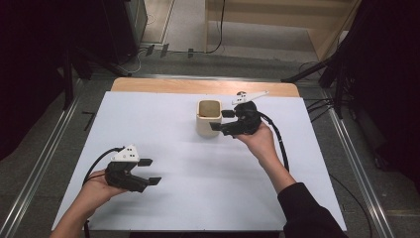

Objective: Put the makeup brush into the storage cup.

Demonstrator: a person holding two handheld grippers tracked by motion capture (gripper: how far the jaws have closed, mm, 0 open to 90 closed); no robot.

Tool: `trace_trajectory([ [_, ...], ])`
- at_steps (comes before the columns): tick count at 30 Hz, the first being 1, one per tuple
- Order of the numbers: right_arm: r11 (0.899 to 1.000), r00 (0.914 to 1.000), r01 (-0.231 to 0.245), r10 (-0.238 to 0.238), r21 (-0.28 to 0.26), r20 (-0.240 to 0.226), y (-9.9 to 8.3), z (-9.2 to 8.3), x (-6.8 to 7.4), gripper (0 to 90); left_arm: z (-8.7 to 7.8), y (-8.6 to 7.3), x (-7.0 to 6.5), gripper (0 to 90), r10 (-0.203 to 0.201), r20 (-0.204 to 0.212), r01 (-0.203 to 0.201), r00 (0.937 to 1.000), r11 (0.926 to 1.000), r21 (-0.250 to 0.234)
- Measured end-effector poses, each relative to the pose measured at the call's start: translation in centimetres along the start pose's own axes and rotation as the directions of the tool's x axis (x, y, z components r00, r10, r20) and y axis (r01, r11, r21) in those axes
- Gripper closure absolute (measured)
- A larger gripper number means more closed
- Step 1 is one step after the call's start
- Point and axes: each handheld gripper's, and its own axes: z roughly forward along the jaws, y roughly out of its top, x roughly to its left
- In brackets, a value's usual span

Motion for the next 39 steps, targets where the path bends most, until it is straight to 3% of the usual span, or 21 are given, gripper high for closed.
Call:
trace_trajectory([
  [20,1.000,0.9989,-0.006,0.006,0.009,-0.047,-2.5,-1.1,0.8,15.3,0.0,0.0,0.0,27.4,0.002,-0.008,-0.002,1.0000,1.0000,-0.002],
  [39,1.000,0.9981,0.002,-0.001,0.030,-0.062,-5.1,-1.9,1.4,14.3,-0.1,0.0,0.0,27.4,0.000,-0.010,0.000,0.9999,1.0000,-0.005],
])
